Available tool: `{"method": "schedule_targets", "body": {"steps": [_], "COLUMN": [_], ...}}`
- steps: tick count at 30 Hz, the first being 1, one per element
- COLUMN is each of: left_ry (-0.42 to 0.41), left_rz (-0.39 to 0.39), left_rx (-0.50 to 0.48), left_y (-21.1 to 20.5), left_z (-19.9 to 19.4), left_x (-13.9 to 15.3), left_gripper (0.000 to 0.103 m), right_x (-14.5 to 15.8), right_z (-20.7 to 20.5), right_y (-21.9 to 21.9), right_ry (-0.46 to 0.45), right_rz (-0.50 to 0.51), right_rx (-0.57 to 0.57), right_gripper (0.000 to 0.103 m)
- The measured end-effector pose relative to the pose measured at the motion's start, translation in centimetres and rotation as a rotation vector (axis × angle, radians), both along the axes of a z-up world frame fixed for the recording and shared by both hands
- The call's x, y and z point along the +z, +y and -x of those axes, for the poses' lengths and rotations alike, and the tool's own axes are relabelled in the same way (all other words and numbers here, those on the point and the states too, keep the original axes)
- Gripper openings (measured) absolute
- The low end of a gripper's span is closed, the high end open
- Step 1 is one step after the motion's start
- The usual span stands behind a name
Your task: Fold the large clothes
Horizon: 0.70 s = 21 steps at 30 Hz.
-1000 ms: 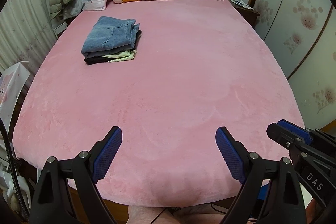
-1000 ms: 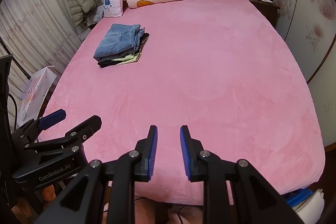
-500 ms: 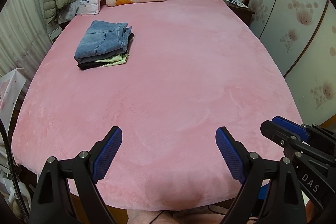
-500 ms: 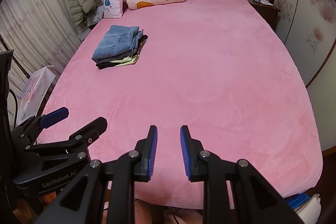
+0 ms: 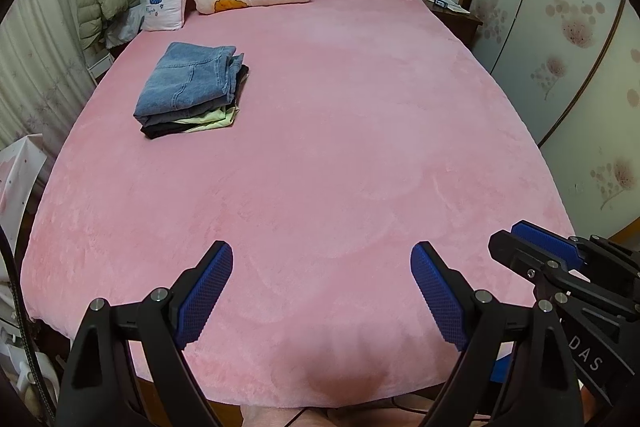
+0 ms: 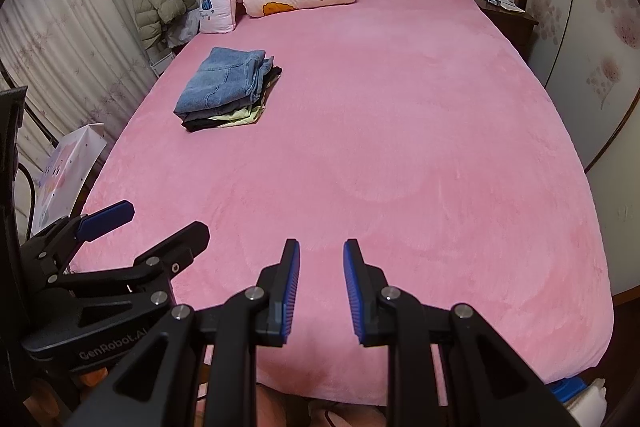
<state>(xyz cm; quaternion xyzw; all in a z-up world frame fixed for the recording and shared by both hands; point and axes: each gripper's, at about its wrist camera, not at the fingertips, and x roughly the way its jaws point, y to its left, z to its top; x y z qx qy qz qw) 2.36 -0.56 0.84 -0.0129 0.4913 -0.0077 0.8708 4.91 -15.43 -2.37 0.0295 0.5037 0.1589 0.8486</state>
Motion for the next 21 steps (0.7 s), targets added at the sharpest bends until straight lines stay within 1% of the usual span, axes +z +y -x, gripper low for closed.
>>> {"method": "schedule_targets", "body": {"steps": [9,21], "left_ry": [0.004,0.015], "left_rz": [-0.013,-0.005], "left_rx": [-0.017,-0.015], "left_y": [-1.1,-1.7], "left_z": [-1.3,-2.5], "left_x": [-0.2,-0.5], "left_gripper": [0.09,0.09], "right_x": [0.2,-0.2], "right_z": [-1.0,-1.3], "right_y": [-0.6,-0.6], "right_ry": [-0.002,0.002], "right_rz": [-0.006,-0.013], "right_rx": [-0.001,-0.007], "right_gripper": [0.022,0.022]}}
